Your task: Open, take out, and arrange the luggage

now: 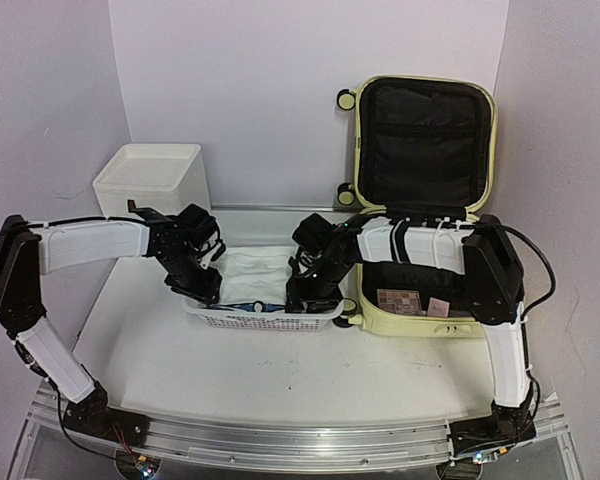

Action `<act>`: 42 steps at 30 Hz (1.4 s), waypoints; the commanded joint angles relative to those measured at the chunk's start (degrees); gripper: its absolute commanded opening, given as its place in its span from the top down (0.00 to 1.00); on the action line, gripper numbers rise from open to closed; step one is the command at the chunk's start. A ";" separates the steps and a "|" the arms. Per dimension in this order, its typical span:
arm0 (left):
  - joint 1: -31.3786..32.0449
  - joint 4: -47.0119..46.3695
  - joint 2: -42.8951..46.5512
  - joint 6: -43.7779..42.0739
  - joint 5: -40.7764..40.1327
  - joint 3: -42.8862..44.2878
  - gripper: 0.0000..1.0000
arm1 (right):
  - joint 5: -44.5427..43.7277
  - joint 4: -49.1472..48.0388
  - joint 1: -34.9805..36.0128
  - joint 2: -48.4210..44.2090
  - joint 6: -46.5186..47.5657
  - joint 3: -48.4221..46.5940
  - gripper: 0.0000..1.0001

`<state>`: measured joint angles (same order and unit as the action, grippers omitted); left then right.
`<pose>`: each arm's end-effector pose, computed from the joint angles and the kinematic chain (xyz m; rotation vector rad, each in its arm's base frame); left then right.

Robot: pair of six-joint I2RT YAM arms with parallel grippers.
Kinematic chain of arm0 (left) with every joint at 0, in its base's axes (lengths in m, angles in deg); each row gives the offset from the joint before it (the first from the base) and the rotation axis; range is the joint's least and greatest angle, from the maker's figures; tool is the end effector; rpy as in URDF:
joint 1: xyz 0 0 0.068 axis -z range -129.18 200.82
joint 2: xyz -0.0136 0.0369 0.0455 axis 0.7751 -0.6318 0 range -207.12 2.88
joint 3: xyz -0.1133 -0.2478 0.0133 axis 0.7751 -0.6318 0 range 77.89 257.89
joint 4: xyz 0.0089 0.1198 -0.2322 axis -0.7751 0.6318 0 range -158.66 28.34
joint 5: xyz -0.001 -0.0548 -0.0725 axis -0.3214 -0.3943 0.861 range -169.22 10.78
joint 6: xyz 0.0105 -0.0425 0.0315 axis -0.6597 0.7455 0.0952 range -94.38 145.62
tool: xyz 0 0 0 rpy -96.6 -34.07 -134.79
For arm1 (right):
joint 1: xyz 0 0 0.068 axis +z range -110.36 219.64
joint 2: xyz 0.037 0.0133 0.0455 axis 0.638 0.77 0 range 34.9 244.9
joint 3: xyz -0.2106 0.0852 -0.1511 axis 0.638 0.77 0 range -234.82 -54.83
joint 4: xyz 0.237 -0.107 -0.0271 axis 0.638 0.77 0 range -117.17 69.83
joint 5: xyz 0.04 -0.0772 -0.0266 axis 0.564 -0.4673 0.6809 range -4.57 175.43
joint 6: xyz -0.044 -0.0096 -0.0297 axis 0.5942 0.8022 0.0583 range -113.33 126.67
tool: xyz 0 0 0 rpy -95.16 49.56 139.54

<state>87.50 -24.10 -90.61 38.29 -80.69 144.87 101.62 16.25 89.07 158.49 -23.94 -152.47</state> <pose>0.2553 -0.1890 0.2176 0.5821 2.7655 -0.1637 0.2856 0.3488 0.1790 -0.5617 2.9195 0.6718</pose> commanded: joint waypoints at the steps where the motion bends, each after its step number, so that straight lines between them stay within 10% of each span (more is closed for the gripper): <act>1: -0.38 5.91 9.84 -1.64 -1.93 4.53 0.40 | -6.08 4.57 0.46 -12.50 4.55 1.92 0.36; 5: -3.57 7.64 13.17 -1.59 -1.79 6.29 0.25 | -14.34 4.66 0.44 -21.72 7.43 7.37 0.02; 13: -11.50 6.81 2.81 -3.54 2.12 9.84 0.25 | -30.37 4.52 0.28 -29.66 5.45 14.90 0.02; 21: -11.55 5.82 -2.93 -4.64 -4.71 9.21 0.47 | -32.05 4.83 -1.15 -18.79 -2.36 5.36 0.02; 27: -11.71 6.13 1.95 -3.51 -8.23 3.71 0.52 | -26.85 4.90 -4.17 -7.90 -4.43 -5.22 0.35; 35: -11.73 8.03 6.77 -3.09 -10.82 0.17 0.55 | -30.33 5.37 -4.15 -0.30 -6.12 -11.27 0.49; 42: -11.73 12.47 13.43 -4.31 -9.33 3.24 0.24 | -22.55 4.82 -1.88 4.04 -8.69 -14.03 0.64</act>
<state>76.09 -15.56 -83.55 34.48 -89.61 144.93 75.43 21.91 85.10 161.10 -30.08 -163.62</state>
